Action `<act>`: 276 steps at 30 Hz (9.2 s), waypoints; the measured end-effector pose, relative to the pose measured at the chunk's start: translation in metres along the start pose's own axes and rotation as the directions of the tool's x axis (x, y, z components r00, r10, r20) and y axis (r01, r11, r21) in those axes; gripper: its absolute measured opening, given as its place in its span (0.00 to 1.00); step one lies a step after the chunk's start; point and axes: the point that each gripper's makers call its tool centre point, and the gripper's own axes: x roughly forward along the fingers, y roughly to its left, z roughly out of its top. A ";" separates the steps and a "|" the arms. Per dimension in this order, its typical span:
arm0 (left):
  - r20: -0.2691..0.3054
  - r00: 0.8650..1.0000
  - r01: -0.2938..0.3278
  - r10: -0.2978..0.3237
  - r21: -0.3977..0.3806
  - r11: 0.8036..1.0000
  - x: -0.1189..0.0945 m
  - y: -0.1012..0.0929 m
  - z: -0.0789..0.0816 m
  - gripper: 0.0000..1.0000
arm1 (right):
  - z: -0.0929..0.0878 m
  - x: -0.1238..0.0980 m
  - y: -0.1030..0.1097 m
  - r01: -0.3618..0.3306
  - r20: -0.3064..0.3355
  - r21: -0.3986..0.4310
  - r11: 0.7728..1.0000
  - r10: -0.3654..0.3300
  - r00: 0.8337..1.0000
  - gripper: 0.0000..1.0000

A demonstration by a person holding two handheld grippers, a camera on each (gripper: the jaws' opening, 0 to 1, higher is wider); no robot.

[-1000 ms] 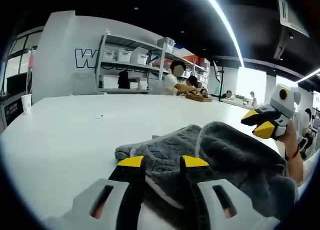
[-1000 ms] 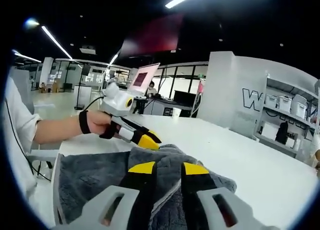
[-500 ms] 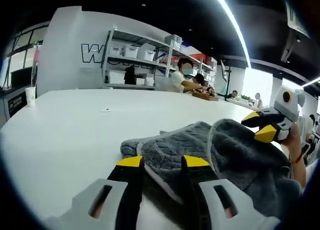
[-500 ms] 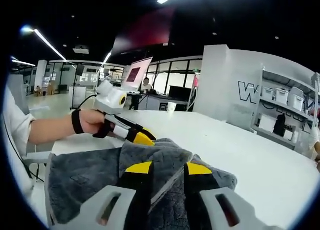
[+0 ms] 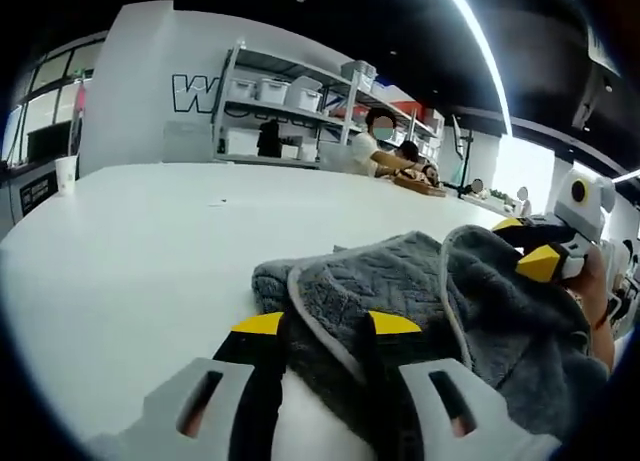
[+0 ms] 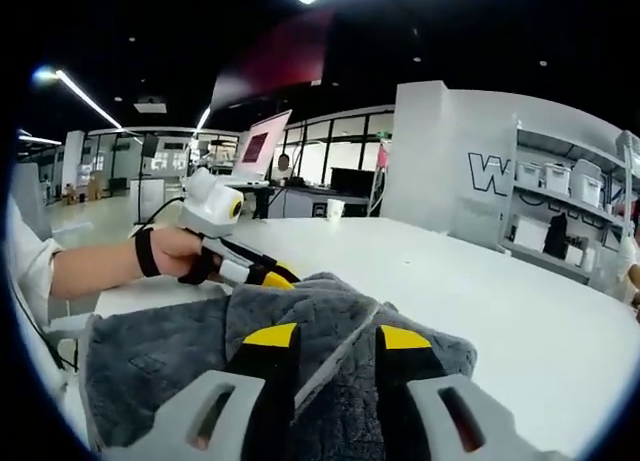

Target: Open the folded towel by lifting each exposed corner and separating the folded layers until the towel lies flat within the target outline without major curled edges

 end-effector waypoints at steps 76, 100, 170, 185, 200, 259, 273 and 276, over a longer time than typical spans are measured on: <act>0.072 0.996 0.055 -0.048 -0.106 0.993 0.009 0.000 0.011 0.09 | -0.019 0.025 -0.013 0.013 -0.026 0.326 0.945 -0.005 1.000 0.23; 0.067 0.996 0.066 -0.058 -0.120 0.991 0.019 -0.004 0.013 0.01 | -0.015 0.017 -0.008 -0.010 0.012 0.356 0.934 0.006 1.000 0.00; 0.182 0.978 0.141 -0.098 -0.237 0.961 0.016 -0.008 0.068 0.00 | 0.068 -0.104 0.107 -0.429 0.393 0.097 0.898 0.361 0.846 0.00; 0.262 0.959 0.169 -0.108 -0.224 0.960 0.013 -0.018 0.091 0.00 | 0.066 -0.126 0.127 -0.444 0.386 0.058 0.894 0.390 0.836 0.00; 0.353 0.923 0.217 -0.153 -0.147 0.965 0.013 -0.044 0.118 0.00 | 0.075 -0.141 0.147 -0.373 0.377 -0.039 0.927 0.359 0.854 0.00; 0.427 0.876 0.304 -0.225 -0.125 0.945 0.037 -0.136 0.148 0.00 | 0.084 -0.210 0.073 -0.130 0.439 -0.005 0.992 0.119 0.891 0.00; 0.415 0.878 0.310 -0.237 -0.118 0.943 0.061 -0.134 0.163 0.00 | 0.079 -0.210 0.076 -0.124 0.400 -0.056 0.991 0.136 0.906 0.00; 0.408 0.881 0.309 -0.240 -0.112 0.944 0.065 -0.136 0.164 0.00 | 0.078 -0.211 0.076 -0.120 0.394 -0.060 0.991 0.134 0.909 0.00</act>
